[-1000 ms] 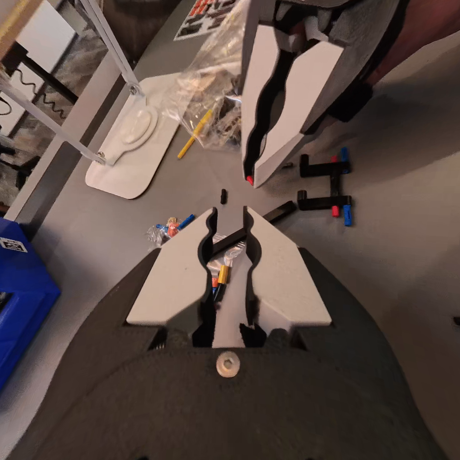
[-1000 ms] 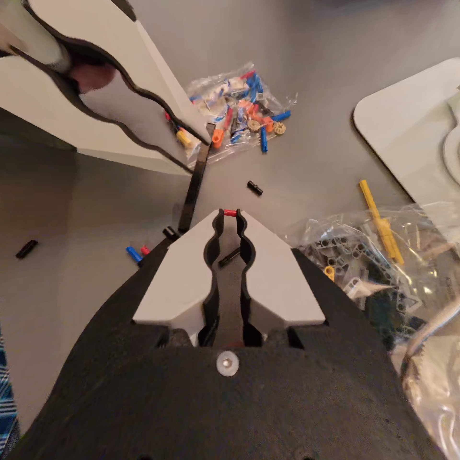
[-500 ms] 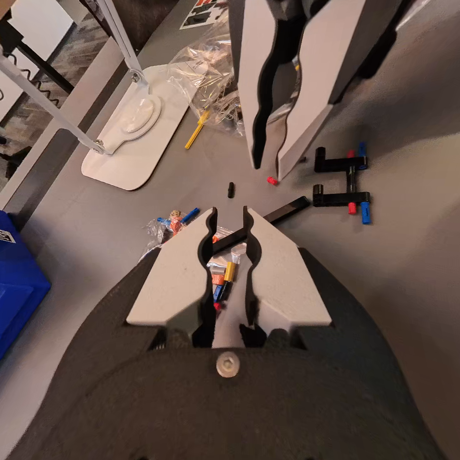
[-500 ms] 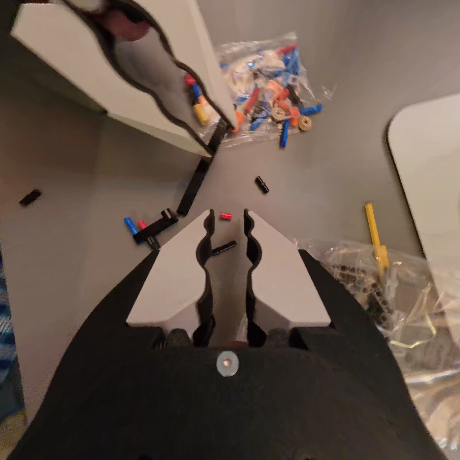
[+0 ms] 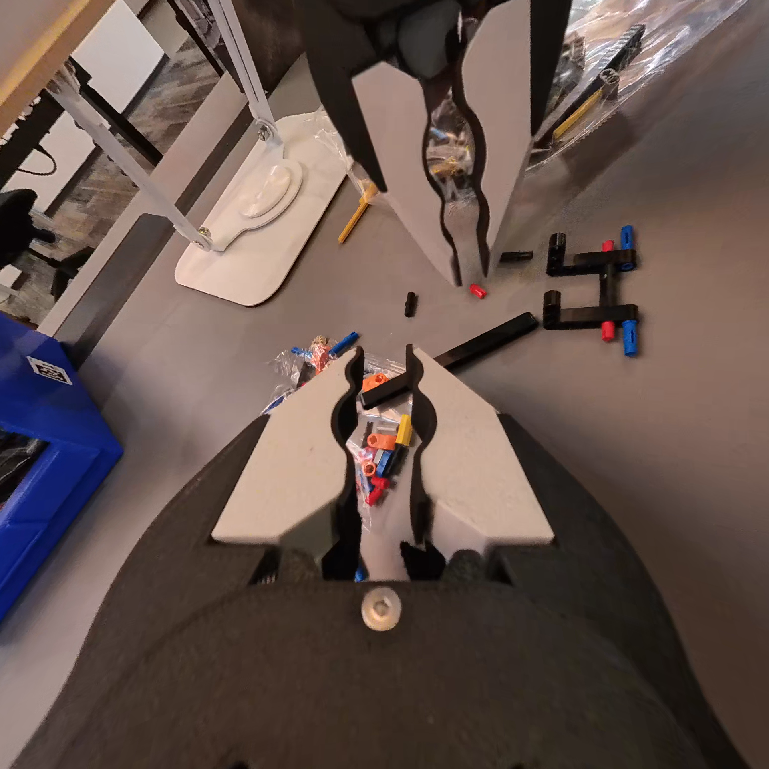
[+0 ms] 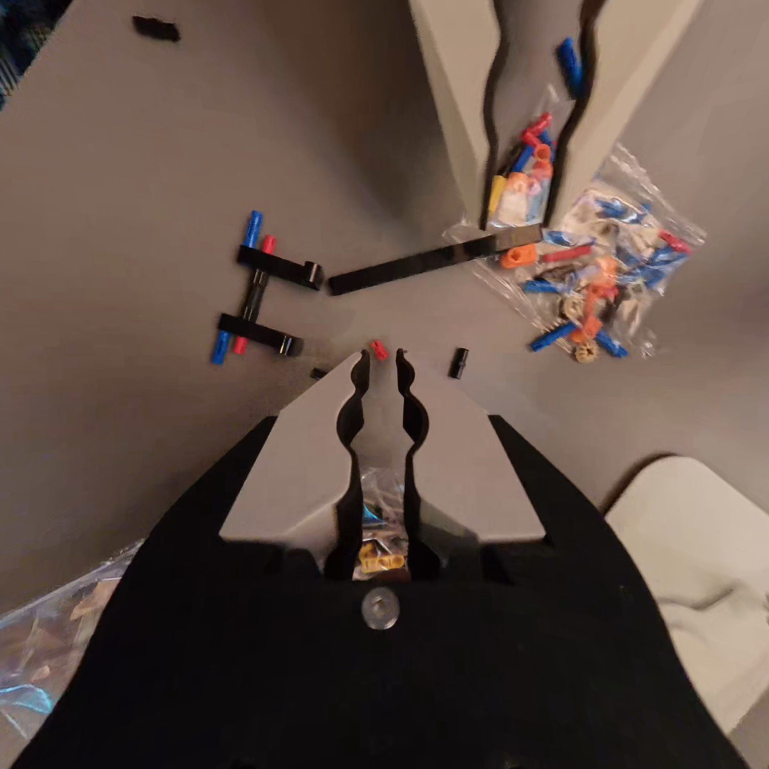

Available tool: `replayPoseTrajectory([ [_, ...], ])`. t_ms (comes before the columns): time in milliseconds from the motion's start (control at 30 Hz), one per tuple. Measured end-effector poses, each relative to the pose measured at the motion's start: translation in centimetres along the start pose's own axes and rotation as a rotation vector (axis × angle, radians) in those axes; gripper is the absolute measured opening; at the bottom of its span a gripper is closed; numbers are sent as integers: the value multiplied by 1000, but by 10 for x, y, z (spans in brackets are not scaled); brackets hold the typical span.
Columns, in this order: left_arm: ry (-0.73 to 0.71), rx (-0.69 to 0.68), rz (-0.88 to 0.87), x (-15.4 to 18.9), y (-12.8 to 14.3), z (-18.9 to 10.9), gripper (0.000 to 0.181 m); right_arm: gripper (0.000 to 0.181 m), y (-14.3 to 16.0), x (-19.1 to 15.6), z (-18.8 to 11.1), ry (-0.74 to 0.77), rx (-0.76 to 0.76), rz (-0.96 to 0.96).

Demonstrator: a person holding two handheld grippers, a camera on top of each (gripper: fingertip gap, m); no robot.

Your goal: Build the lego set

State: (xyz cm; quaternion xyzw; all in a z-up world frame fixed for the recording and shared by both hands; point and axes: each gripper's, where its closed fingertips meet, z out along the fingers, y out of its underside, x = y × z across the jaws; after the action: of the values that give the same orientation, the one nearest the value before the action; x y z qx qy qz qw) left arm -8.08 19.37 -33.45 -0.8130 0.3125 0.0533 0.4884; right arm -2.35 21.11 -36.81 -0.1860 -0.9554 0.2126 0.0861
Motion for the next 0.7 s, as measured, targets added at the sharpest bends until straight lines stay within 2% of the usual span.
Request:
replayPoseTrajectory([
  [433,15,4,-4,4,-5,-2,18,2,2,-2,6,-15,21,7],
  [567,51,16,-38,13,-16,-6,20,2,5,1,-8,33,4,87],
  [700,148,41,-93,38,-33,-4,26,1,0,-10,-32,101,25,195],
])
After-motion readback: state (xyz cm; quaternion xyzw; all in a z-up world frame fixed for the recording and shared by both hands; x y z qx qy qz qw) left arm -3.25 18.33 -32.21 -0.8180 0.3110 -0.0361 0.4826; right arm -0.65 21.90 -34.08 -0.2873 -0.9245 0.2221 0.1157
